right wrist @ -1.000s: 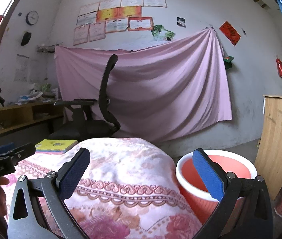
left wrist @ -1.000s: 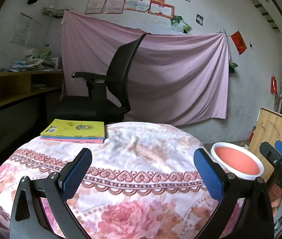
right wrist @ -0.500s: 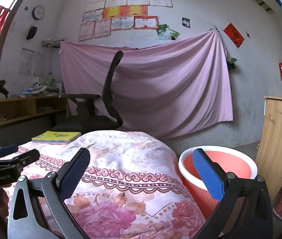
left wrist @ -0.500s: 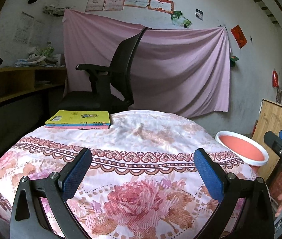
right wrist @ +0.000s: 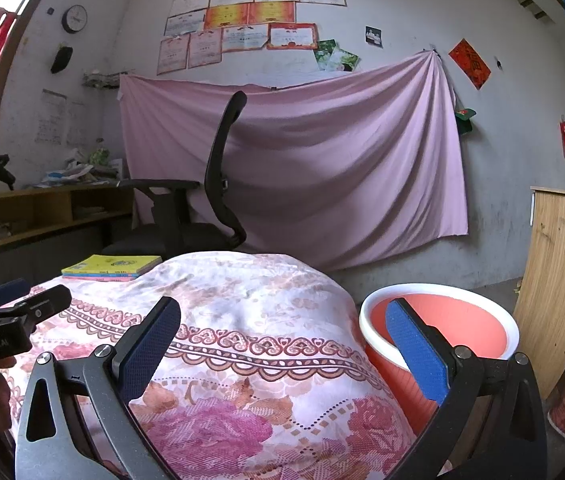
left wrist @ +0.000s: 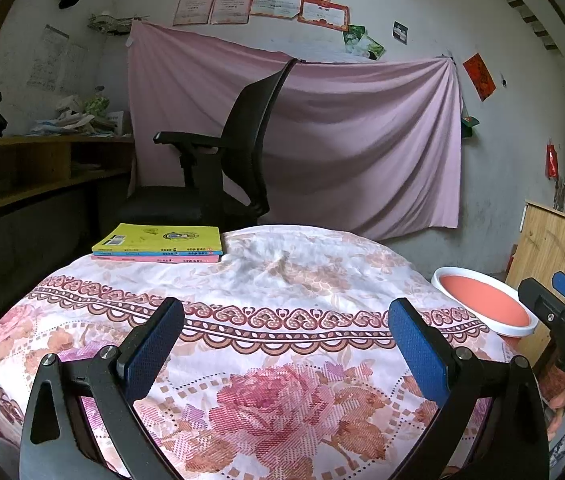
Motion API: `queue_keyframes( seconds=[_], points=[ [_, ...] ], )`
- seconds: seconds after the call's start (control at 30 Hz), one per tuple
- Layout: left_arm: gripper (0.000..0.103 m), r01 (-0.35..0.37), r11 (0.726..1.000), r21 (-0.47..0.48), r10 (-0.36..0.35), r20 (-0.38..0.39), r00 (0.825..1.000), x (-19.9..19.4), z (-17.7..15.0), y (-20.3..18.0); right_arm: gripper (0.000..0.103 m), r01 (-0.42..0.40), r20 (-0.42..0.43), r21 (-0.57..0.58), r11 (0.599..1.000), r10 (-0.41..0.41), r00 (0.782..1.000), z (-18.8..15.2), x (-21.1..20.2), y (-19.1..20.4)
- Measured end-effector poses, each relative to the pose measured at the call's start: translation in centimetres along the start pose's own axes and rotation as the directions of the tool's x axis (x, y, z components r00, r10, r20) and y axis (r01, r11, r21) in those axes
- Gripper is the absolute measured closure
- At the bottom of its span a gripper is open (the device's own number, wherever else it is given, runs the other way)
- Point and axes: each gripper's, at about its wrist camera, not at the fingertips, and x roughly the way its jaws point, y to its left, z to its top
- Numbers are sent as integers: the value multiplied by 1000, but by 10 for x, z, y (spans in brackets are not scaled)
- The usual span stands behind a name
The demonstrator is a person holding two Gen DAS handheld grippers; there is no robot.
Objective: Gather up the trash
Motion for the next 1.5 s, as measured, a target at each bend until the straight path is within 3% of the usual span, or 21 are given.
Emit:
queue_keyframes(
  seconds=[1.5],
  points=[
    [3, -16, 1000, 9, 16, -1, 1000, -1, 2, -1, 0, -2, -7, 0, 1000, 2, 1000, -5, 0, 2]
  ],
)
